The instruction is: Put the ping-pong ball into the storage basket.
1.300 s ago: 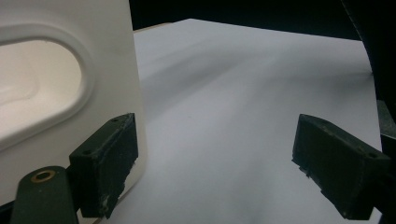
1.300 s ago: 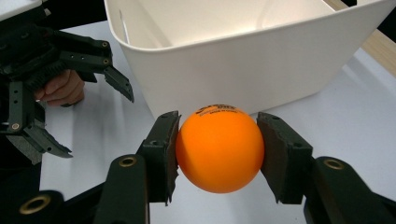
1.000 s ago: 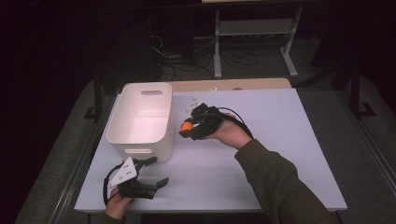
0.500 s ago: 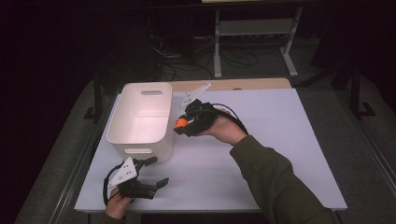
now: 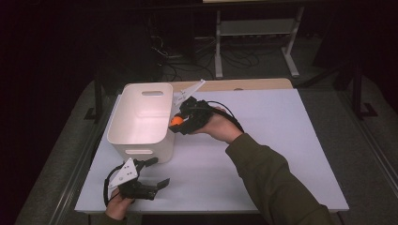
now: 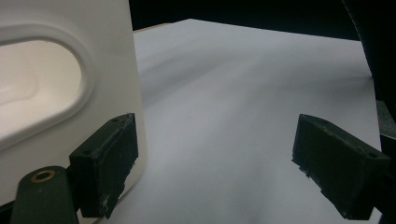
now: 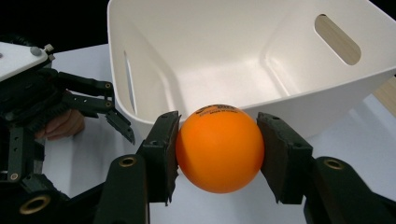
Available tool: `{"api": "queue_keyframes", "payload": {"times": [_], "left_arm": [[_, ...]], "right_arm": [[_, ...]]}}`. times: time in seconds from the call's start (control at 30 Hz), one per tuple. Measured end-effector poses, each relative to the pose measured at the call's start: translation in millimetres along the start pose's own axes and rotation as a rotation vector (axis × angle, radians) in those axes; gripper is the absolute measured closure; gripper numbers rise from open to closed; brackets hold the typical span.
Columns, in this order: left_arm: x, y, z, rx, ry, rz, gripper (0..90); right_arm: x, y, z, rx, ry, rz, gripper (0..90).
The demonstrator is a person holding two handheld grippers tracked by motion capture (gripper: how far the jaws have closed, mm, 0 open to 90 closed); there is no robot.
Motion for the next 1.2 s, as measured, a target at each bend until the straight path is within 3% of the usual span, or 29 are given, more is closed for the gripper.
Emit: {"api": "queue_keyframes", "payload": {"times": [1.2], "left_arm": [[-0.3,0.0,0.1,0.0,0.002,0.0,14.0]], "right_arm": [[5.8,-23.0,-41.9,0.005,-0.021,0.022,49.3]]}}
Point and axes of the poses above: each handheld gripper's, and its own axes: z roughly backward along the jaws, y roughly out of its underside, x roughly to its left, the point moved 2 cm from there along -z, roughly forward along the jaws, and after that the axes turned 12 degrees about -x, right-handed, at the moved point
